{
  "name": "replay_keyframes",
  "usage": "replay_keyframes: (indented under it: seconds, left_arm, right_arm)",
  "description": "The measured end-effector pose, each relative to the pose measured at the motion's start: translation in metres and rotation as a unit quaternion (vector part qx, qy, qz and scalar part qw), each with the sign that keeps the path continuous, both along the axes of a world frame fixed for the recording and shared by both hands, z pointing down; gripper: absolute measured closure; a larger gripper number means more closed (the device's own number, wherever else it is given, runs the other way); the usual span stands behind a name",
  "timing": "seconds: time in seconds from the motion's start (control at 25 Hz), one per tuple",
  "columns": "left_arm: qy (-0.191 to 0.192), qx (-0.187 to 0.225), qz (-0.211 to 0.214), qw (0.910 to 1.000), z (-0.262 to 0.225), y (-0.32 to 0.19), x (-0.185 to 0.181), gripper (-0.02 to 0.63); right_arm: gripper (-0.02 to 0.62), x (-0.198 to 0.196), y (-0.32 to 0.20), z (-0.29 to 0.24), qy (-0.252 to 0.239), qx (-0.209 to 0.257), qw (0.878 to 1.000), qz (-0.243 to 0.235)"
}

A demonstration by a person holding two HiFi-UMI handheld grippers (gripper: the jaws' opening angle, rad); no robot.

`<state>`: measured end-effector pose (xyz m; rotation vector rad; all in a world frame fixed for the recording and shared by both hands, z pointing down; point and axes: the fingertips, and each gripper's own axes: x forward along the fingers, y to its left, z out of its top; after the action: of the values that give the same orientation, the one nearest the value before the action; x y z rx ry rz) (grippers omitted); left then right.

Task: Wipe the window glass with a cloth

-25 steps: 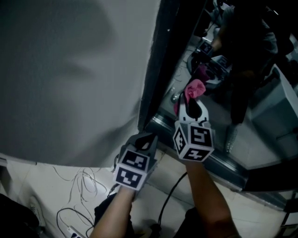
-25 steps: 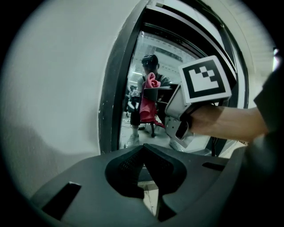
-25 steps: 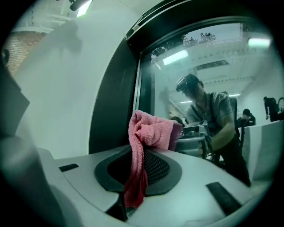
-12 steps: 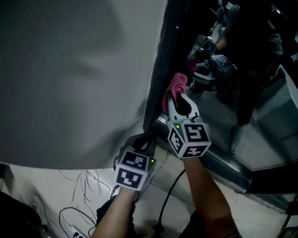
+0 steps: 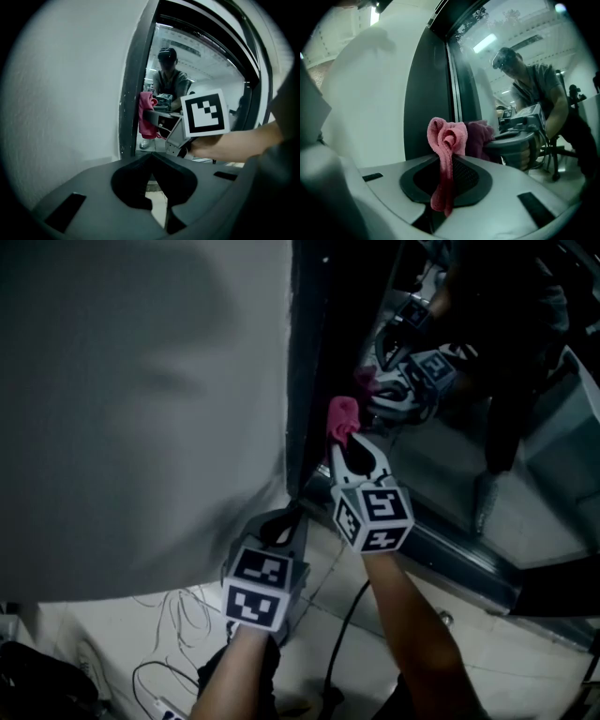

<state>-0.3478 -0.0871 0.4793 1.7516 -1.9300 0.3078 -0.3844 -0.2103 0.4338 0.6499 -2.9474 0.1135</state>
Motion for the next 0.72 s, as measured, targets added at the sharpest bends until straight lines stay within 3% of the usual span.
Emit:
replay_keyframes:
  seconds: [0.44, 0.72]
  left_arm:
    - [0.001, -0.007, 0.019, 0.9998, 0.004, -0.007, 0.01, 0.604]
    - [-0.01, -0.001, 0.049, 0.9988, -0.003, -0.027, 0.041, 0.604]
  right_arm:
    - [0.543, 0.037, -0.017, 0.012, -0.006, -0.002, 0.998, 0.059]
    - [0.543, 0.096, -0.034, 0.006, -0.001, 0.005, 0.995, 0.099]
